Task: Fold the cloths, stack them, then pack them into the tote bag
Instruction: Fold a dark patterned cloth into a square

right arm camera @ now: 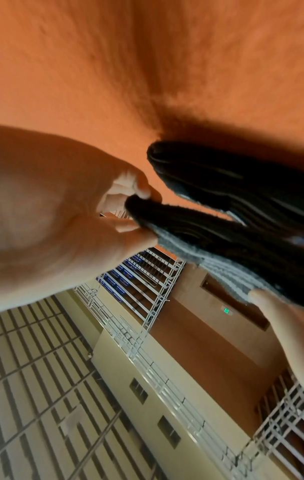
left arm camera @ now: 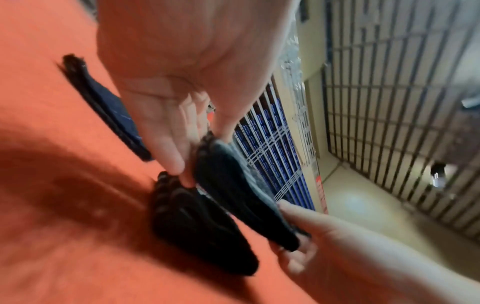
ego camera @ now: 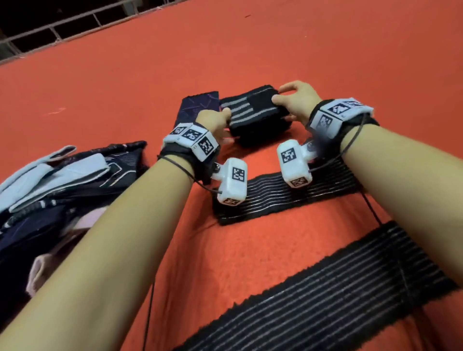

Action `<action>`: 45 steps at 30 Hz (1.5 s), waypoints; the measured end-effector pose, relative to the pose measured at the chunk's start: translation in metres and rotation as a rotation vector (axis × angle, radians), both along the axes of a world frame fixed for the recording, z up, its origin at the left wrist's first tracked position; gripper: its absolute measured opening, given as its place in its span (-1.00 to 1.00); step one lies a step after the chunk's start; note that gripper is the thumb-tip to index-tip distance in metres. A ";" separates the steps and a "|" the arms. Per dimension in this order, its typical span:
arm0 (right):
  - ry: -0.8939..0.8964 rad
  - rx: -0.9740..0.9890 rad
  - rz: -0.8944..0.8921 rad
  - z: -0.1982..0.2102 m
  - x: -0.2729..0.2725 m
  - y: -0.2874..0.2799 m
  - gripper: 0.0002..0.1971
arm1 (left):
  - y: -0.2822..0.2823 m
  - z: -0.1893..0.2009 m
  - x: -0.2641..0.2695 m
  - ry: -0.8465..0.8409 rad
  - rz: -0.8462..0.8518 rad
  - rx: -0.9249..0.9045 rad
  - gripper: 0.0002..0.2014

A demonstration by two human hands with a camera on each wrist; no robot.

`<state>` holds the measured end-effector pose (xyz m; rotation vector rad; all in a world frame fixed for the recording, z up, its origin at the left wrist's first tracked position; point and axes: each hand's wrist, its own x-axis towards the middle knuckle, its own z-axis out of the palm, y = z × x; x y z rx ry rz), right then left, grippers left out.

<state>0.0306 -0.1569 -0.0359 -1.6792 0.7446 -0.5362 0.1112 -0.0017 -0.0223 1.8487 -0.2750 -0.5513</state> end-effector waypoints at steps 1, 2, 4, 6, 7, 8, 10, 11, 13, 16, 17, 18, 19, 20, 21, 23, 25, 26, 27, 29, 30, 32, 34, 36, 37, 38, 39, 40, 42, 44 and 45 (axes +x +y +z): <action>0.019 -0.028 -0.011 -0.004 0.004 -0.007 -0.73 | -0.005 -0.004 0.004 -0.021 0.000 0.048 -0.76; 0.030 -0.053 -0.013 -0.009 0.008 -0.013 -0.72 | -0.010 -0.008 0.008 -0.022 0.003 0.071 -0.75; 0.050 -0.108 -0.002 -0.018 0.016 -0.023 -0.70 | -0.015 -0.014 0.015 0.007 0.027 0.079 -0.73; 0.060 -0.150 0.019 -0.025 0.022 -0.028 -0.71 | -0.018 -0.019 0.020 0.017 0.045 0.085 -0.72; 0.067 -0.165 0.026 -0.027 0.024 -0.029 -0.72 | -0.019 -0.021 0.021 0.018 0.052 0.084 -0.72; 0.071 -0.177 0.029 -0.030 0.026 -0.030 -0.72 | -0.019 -0.023 0.022 0.019 0.057 0.080 -0.73; 0.067 -0.178 0.029 -0.032 0.029 -0.032 -0.72 | -0.018 -0.026 0.024 0.028 0.057 0.074 -0.76; 0.063 -0.168 0.028 -0.033 0.030 -0.033 -0.71 | -0.018 -0.026 0.024 0.037 0.050 0.080 -0.77; 0.059 -0.155 0.025 -0.033 0.030 -0.033 -0.71 | -0.016 -0.024 0.022 0.059 0.018 0.095 -0.79; 0.107 -0.210 0.045 -0.033 0.026 -0.030 -0.71 | -0.012 -0.027 0.020 0.030 0.001 0.132 -0.76; 0.125 -0.237 0.064 -0.033 0.024 -0.029 -0.70 | -0.012 -0.028 0.019 0.017 0.005 0.141 -0.76; 0.137 -0.252 0.083 -0.035 0.023 -0.029 -0.68 | -0.011 -0.029 0.019 0.010 0.013 0.146 -0.76; 0.142 -0.258 0.095 -0.035 0.022 -0.028 -0.67 | -0.011 -0.030 0.018 0.006 0.022 0.150 -0.75; 0.145 -0.259 0.096 -0.034 0.022 -0.028 -0.66 | -0.010 -0.030 0.016 -0.002 0.030 0.158 -0.74; 0.145 -0.257 0.091 -0.033 0.022 -0.027 -0.65 | -0.010 -0.029 0.015 -0.011 0.032 0.168 -0.73; 0.155 -0.248 0.087 -0.031 0.022 -0.026 -0.65 | -0.010 -0.025 0.012 -0.022 0.015 0.188 -0.71; 0.177 -0.246 0.099 -0.027 0.021 -0.024 -0.64 | -0.008 -0.019 0.009 -0.011 -0.013 0.224 -0.70; 0.190 -0.259 0.103 -0.024 0.020 -0.023 -0.63 | -0.006 -0.014 0.007 -0.002 -0.030 0.243 -0.71; 0.206 -0.280 0.107 -0.020 0.018 -0.022 -0.62 | -0.005 -0.008 0.006 0.003 -0.047 0.260 -0.73; 0.237 -0.307 0.106 -0.012 0.011 -0.020 -0.59 | 0.000 0.005 0.001 -0.018 -0.074 0.297 -0.80; 0.255 -0.312 0.101 -0.007 0.006 -0.017 -0.58 | 0.003 0.011 -0.003 -0.035 -0.091 0.326 -0.84; 0.302 -0.337 0.091 0.004 -0.008 -0.012 -0.57 | 0.010 0.020 -0.011 -0.055 -0.134 0.390 -0.88; 0.333 -0.344 0.114 0.012 -0.025 -0.009 -0.56 | 0.020 0.024 -0.021 -0.047 -0.184 0.441 -0.89; 0.365 -0.339 0.145 0.018 -0.044 -0.006 -0.57 | 0.034 0.024 -0.031 -0.038 -0.232 0.492 -0.88; 0.380 -0.343 0.154 0.019 -0.054 -0.005 -0.57 | 0.041 0.023 -0.035 -0.037 -0.248 0.519 -0.87; 0.395 -0.357 0.157 0.020 -0.064 -0.004 -0.58 | 0.048 0.021 -0.039 -0.038 -0.254 0.546 -0.87; 0.412 -0.381 0.156 0.019 -0.075 -0.003 -0.61 | 0.055 0.020 -0.044 -0.037 -0.253 0.572 -0.87; 0.429 -0.405 0.149 0.018 -0.085 -0.002 -0.65 | 0.061 0.018 -0.049 -0.031 -0.249 0.599 -0.86; 0.455 -0.418 0.115 0.014 -0.103 -0.001 -0.71 | 0.073 0.014 -0.060 0.002 -0.245 0.645 -0.84; 0.489 -0.408 0.060 0.008 -0.119 -0.002 -0.73 | 0.081 0.008 -0.069 0.041 -0.252 0.674 -0.79; 0.513 -0.413 0.029 0.005 -0.125 -0.003 -0.73 | 0.083 0.006 -0.072 0.061 -0.255 0.671 -0.78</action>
